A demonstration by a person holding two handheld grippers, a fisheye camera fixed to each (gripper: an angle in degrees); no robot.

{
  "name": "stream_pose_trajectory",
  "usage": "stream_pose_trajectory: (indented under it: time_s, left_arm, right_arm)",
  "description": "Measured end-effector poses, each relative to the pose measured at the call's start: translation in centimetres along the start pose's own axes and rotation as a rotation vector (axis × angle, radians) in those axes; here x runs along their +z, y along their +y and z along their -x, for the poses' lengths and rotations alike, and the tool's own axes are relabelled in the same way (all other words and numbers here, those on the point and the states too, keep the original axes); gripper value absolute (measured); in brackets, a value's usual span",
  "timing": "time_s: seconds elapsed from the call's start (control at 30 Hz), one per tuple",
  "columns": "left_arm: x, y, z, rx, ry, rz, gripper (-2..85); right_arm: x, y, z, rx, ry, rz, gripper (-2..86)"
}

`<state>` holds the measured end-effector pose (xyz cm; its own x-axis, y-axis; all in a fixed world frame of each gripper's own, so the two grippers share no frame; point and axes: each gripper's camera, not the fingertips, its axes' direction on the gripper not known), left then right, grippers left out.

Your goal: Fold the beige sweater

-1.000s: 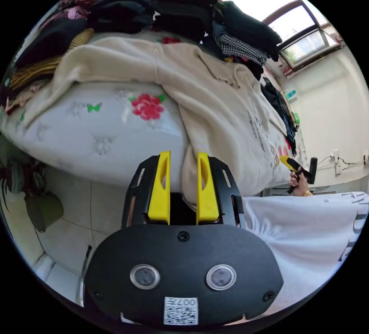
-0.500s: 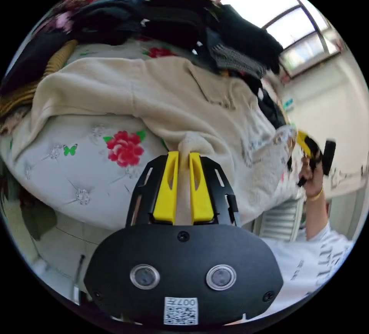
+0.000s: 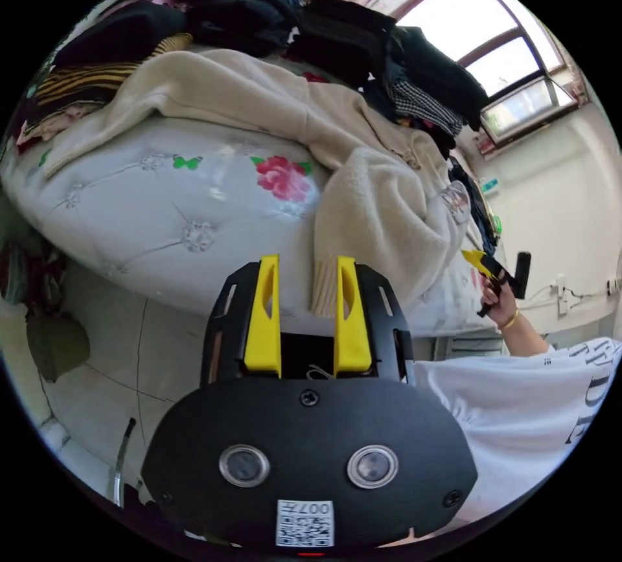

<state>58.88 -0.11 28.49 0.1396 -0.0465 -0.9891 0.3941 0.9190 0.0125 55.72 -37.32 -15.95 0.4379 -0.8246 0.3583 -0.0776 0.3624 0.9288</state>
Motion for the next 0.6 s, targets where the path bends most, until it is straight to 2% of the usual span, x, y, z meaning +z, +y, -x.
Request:
stream_pose_trajectory:
  time_s: [0.1, 0.2, 0.23, 0.3, 0.43, 0.53, 0.6]
  left_arm:
    - [1.5, -1.5, -1.9, 0.116, 0.062, 0.037, 9.2]
    - [2.4, -2.7, -3.8, 0.207, -0.057, 0.064, 2.8]
    - [2.1, -3.5, -3.8, 0.182, -0.022, 0.112, 1.4]
    - [0.0, -4.1, -3.8, 0.156, 0.032, 0.135, 0.5]
    - [-8.7, -1.4, -3.6, 0.150, 0.183, 0.032, -0.3]
    - [-12.1, 2.3, -2.9, 0.102, 0.291, 0.035, -0.4]
    - [-11.4, 4.8, -2.2, 0.055, 0.252, 0.101, -0.4]
  right_arm:
    - [3.9, -1.9, 2.0, -0.077, 0.031, 0.090, 9.8]
    - [7.5, -2.3, 3.1, -0.098, 0.004, 0.226, 6.5]
    - [7.3, -2.0, 3.7, -0.111, -0.033, 0.244, 5.2]
    - [4.2, -0.9, 5.3, -0.158, -0.058, 0.183, 3.6]
    - [-8.9, 5.6, 11.3, -0.333, -0.096, -0.009, 1.4]
    - [-12.6, 11.4, 14.2, -0.368, 0.002, 0.099, 0.8]
    - [-10.3, 15.0, 13.7, -0.335, 0.074, 0.232, 0.5]
